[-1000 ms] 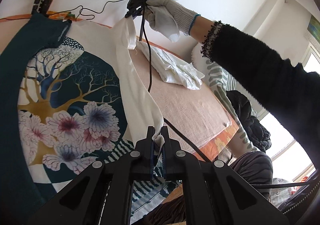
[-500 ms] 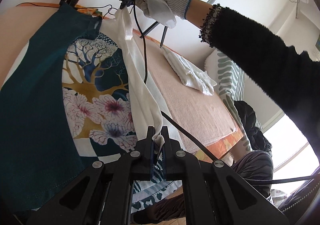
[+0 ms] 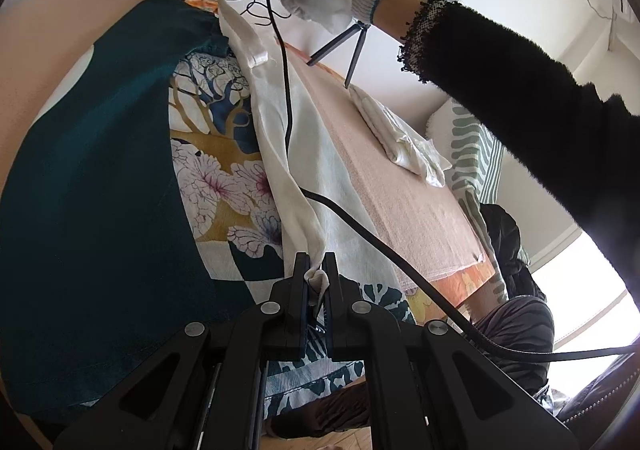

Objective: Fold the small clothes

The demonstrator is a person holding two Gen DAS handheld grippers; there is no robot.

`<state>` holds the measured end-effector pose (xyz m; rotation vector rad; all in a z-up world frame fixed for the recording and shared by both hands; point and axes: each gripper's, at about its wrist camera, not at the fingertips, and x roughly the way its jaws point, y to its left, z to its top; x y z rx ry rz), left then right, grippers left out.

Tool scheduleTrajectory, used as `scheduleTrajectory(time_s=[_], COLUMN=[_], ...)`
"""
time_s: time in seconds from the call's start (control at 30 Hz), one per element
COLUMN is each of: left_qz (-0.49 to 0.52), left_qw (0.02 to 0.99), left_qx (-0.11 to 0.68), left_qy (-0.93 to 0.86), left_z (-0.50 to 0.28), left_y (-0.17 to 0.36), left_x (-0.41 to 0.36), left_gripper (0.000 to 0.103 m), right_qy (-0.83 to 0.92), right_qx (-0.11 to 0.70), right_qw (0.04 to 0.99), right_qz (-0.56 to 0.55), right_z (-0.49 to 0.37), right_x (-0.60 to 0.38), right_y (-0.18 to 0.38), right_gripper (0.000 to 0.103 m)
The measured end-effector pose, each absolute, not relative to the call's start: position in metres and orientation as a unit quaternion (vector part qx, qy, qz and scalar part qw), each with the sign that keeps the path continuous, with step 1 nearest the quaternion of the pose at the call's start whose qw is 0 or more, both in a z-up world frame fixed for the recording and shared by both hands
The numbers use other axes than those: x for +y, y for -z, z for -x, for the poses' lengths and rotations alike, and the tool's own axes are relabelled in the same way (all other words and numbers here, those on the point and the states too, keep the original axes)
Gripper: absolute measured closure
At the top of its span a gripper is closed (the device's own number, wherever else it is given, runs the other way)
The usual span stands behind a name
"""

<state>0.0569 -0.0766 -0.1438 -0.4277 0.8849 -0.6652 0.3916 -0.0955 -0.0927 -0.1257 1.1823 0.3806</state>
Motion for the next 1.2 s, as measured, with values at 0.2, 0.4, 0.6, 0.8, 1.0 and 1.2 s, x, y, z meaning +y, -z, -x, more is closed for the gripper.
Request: scheduleTrajectory(time_s=[0.2,0.4,0.6,0.8,1.0,1.2], left_qz=[0.205,0.208,0.211,0.208,0.199,0.198], left_qw=[0.83,0.832,0.834,0.836,0.841,0.838], left_qx=[0.415,0.411,0.41,0.411,0.408,0.416], left_qy=[0.311,0.31,0.303,0.298,0.294,0.292], left_z=[-0.057,-0.053,-0.048,-0.042,-0.036,-0.032], left_y=[0.144,0.142,0.141,0.142,0.139,0.132], left_x=[-0.072,-0.071,-0.07,-0.068,-0.067,-0.066], left_gripper=[0.098,0.099,0.098,0.098,0.098,0.086], right_qy=[-0.179,-0.192,-0.181,-0.18,-0.19,-0.186], right_qx=[0.534,0.577,0.607,0.59,0.598,0.569], right_qw=[0.826,0.794,0.773,0.786,0.778,0.8], right_qz=[-0.028,-0.011,0.033,0.043,0.034,0.027], right_z=[-0.359,-0.305,-0.294,-0.295,-0.298,-0.285], right_x=[-0.161,-0.179,-0.151,-0.131,-0.115,-0.134], right_y=[0.063,0.101,0.136,0.128,0.131,0.11], right_gripper=[0.048,0.048,0.077,0.098,0.098,0.051])
